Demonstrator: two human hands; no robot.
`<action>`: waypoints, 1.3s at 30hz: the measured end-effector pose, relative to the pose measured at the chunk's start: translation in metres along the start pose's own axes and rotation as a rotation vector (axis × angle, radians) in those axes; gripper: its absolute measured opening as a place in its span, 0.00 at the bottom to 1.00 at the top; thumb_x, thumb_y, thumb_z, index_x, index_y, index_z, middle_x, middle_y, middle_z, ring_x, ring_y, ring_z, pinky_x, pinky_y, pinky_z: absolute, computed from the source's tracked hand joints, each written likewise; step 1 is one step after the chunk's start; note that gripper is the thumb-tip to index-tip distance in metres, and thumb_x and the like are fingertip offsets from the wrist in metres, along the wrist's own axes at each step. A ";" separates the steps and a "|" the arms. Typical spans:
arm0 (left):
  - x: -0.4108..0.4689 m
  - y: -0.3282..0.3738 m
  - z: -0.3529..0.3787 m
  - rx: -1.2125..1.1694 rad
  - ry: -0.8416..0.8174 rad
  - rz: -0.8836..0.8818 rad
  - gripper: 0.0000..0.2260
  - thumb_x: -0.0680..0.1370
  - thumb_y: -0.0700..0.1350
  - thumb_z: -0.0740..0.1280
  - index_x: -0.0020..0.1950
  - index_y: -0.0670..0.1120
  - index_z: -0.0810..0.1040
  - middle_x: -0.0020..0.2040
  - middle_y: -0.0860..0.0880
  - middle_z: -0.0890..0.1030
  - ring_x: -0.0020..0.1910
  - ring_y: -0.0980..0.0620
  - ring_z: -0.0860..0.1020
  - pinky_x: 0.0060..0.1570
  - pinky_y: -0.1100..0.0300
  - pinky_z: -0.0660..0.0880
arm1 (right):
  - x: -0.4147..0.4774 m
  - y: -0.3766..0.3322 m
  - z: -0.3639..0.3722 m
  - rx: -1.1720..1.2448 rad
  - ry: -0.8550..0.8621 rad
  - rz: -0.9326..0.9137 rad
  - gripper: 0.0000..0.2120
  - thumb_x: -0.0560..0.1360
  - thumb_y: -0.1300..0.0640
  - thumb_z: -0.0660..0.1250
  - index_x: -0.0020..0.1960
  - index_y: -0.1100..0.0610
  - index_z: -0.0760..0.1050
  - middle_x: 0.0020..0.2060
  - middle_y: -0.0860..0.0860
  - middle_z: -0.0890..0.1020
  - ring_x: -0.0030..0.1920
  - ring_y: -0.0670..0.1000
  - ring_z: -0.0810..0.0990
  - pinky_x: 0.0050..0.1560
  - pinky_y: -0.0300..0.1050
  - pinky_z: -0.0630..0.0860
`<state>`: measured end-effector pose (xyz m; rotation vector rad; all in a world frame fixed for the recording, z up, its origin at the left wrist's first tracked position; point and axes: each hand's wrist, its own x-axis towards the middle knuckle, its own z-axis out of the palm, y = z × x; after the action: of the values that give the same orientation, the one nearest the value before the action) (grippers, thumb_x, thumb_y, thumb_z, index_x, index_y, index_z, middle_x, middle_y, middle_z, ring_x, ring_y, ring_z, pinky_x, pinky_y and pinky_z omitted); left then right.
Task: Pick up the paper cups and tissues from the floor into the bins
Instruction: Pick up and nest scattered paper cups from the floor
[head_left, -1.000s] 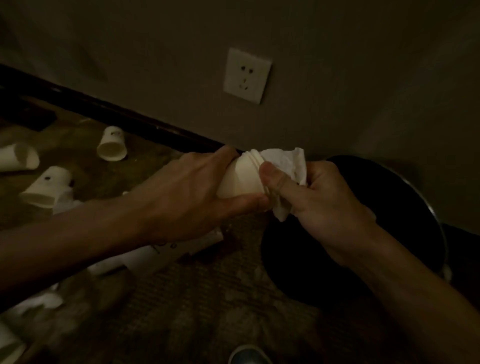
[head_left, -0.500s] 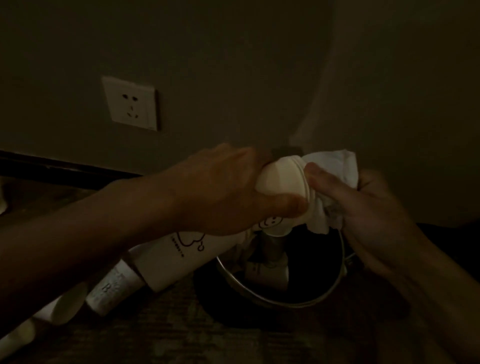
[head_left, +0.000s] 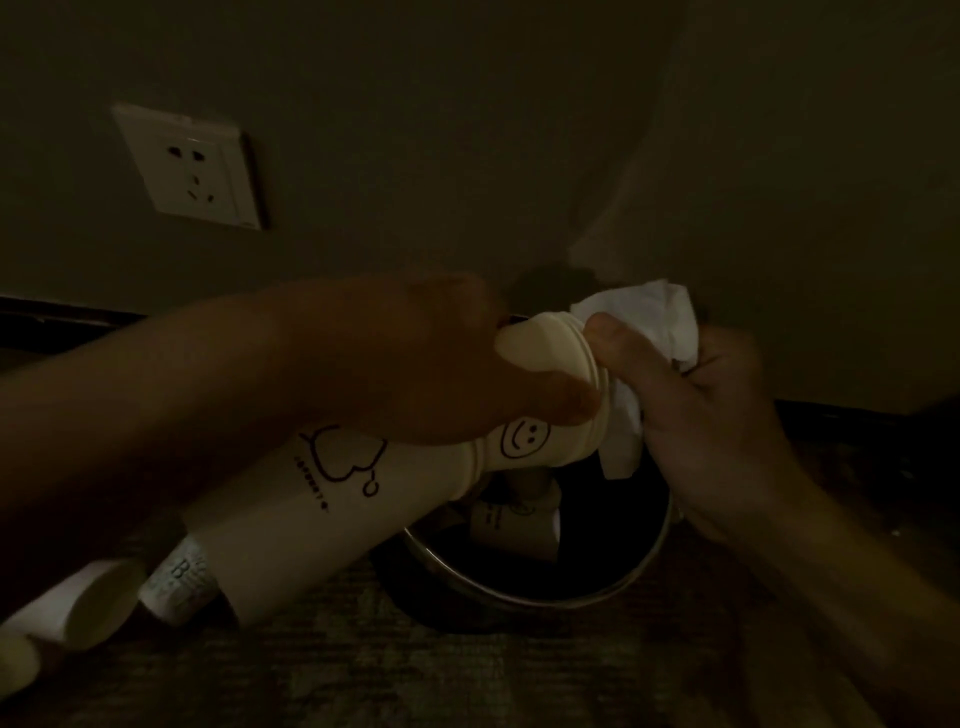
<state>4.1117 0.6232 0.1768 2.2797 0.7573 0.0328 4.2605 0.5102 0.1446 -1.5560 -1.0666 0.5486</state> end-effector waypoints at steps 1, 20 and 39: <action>-0.002 0.000 0.000 -0.023 0.000 0.015 0.24 0.53 0.76 0.55 0.48 0.76 0.65 0.48 0.66 0.75 0.44 0.68 0.74 0.41 0.72 0.72 | 0.001 0.001 0.000 0.006 0.003 0.006 0.13 0.74 0.48 0.66 0.42 0.57 0.81 0.34 0.55 0.85 0.35 0.51 0.85 0.35 0.44 0.81; 0.005 -0.040 -0.004 -0.088 0.085 -0.028 0.25 0.56 0.80 0.59 0.51 0.80 0.63 0.47 0.71 0.73 0.45 0.68 0.73 0.43 0.67 0.71 | 0.027 0.019 -0.046 -0.468 0.141 -0.028 0.18 0.78 0.54 0.68 0.42 0.71 0.77 0.38 0.69 0.79 0.41 0.67 0.79 0.40 0.64 0.78; 0.015 -0.017 0.034 -0.908 0.645 -0.006 0.16 0.77 0.61 0.67 0.55 0.55 0.66 0.48 0.54 0.80 0.41 0.61 0.83 0.34 0.64 0.80 | -0.017 -0.010 0.042 0.310 -0.266 0.447 0.43 0.53 0.33 0.76 0.64 0.41 0.68 0.49 0.40 0.85 0.48 0.43 0.85 0.39 0.36 0.80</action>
<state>4.1238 0.6189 0.1380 1.3705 0.8290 0.9449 4.2151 0.5173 0.1388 -1.4702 -0.7751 1.1968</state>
